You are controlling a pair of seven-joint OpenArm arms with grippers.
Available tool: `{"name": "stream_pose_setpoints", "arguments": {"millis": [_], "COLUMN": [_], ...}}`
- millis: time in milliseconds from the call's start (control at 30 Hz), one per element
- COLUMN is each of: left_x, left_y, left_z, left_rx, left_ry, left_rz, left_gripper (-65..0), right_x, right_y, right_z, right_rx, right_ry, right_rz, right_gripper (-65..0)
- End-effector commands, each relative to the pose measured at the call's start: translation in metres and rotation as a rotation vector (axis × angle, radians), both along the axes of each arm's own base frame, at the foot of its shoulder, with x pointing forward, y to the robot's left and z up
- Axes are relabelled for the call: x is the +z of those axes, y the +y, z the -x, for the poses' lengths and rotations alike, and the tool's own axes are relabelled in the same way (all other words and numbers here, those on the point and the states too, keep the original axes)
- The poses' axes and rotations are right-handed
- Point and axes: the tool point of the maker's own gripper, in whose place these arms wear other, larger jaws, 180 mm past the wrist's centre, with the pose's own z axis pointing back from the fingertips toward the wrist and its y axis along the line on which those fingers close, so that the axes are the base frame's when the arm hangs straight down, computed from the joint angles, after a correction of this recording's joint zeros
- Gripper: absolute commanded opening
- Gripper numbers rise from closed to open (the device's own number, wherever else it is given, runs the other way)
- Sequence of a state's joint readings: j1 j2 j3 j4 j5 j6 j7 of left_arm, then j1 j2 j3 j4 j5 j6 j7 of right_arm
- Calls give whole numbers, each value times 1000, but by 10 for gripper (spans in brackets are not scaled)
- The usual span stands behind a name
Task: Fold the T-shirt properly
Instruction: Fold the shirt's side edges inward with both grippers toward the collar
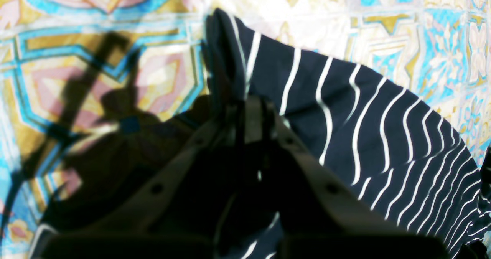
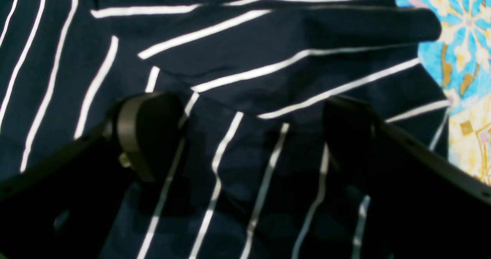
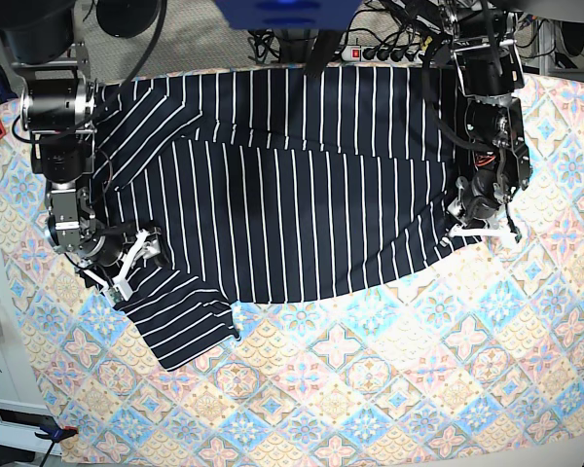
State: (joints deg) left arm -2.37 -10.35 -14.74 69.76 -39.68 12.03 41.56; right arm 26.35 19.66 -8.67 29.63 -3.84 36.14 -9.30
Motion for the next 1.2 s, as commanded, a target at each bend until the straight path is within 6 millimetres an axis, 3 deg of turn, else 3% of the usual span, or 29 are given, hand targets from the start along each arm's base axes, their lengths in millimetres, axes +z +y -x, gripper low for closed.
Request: {"name": "stream_pose_setpoints", "arguments": {"millis": [0, 67, 300, 467, 767, 867, 1167], "left_x": [8, 8, 8, 8, 7, 7, 15], "left_y": [4, 4, 4, 4, 4, 4, 4], "left_z": [-7, -7, -7, -7, -5, -5, -7], "left_rx": [0, 0, 0, -2, -3, -4, -8], "left_ry": [-17, -17, -17, -17, -13, -13, -37], "left_rz": [-11, -11, -11, -11, -9, -10, -21], "left_gripper": [-650, -650, -650, -650, -650, -650, -650], "right_x": [3, 2, 1, 2, 21, 18, 58], "right_y": [2, 6, 12, 12, -8, -13, -24], "right_z": [-2, 0, 4, 3, -12, -3, -3], "right_rx": [32, 55, 77, 76, -28, -41, -5], "right_ry": [8, 18, 30, 25, -44, -34, -117], "right_rz": [9, 7, -16, -15, -62, -52, 80], "right_gripper": [-91, -151, -484, -636, -650, -650, -650]}}
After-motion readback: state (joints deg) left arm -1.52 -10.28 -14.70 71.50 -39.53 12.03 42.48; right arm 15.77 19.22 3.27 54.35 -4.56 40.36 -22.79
